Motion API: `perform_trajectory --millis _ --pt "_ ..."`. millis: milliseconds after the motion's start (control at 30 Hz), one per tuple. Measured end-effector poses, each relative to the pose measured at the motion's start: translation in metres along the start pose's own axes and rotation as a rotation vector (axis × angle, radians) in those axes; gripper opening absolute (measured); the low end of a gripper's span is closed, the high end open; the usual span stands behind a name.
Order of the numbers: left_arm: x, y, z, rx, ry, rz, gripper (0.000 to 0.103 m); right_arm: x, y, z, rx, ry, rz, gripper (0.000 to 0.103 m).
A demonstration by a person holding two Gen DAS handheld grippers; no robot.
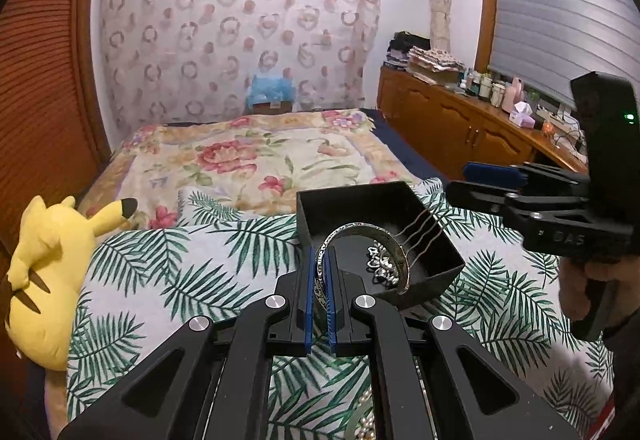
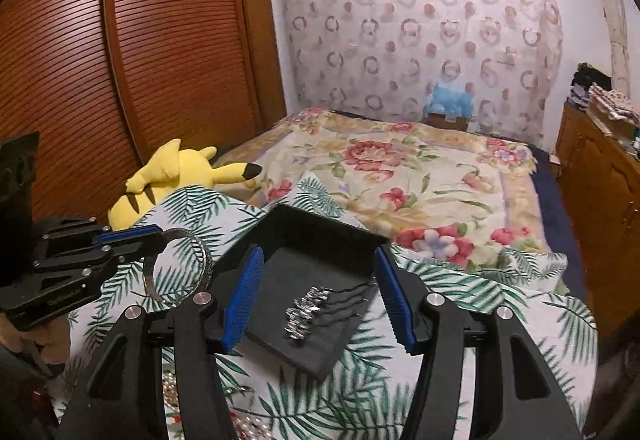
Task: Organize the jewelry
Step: 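Release the hair forks into the black box while the left tool drops the bangle in, then grasp the brown wooden bead bracelet with the right tool while the left tool grasps the jade bangle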
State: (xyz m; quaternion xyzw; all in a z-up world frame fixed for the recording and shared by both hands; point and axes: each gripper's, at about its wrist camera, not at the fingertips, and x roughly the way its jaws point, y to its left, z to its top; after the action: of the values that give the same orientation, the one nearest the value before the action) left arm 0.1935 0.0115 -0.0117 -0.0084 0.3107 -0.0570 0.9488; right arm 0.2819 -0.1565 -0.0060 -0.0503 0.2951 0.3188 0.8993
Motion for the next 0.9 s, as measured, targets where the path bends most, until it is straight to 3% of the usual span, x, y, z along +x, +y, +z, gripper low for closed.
perform_trajectory --millis 267,500,633,667,733,867,900 --pt "0.034 -0.014 0.009 0.024 0.042 0.016 0.004 -0.015 -0.021 -0.017 0.075 0.014 -0.100 0.060" --pt "0.053 -0.023 0.007 0.038 0.091 -0.004 0.005 -0.026 -0.021 -0.035 0.076 0.025 -0.113 0.060" --pt "0.044 -0.024 0.002 0.046 0.087 -0.013 0.006 -0.031 -0.012 -0.047 0.065 0.032 -0.102 0.060" --pt "0.040 -0.024 0.001 0.049 0.083 -0.016 0.008 -0.033 -0.010 -0.051 0.061 0.033 -0.102 0.060" --pt "0.031 -0.023 -0.002 0.055 0.074 -0.017 0.024 -0.036 -0.005 -0.059 0.050 0.039 -0.100 0.060" --pt "0.011 -0.022 -0.014 0.074 0.065 -0.026 0.031 -0.039 0.005 -0.077 0.039 0.060 -0.083 0.060" --pt "0.006 -0.021 -0.019 0.077 0.067 -0.029 0.038 -0.040 0.008 -0.081 0.038 0.065 -0.077 0.060"
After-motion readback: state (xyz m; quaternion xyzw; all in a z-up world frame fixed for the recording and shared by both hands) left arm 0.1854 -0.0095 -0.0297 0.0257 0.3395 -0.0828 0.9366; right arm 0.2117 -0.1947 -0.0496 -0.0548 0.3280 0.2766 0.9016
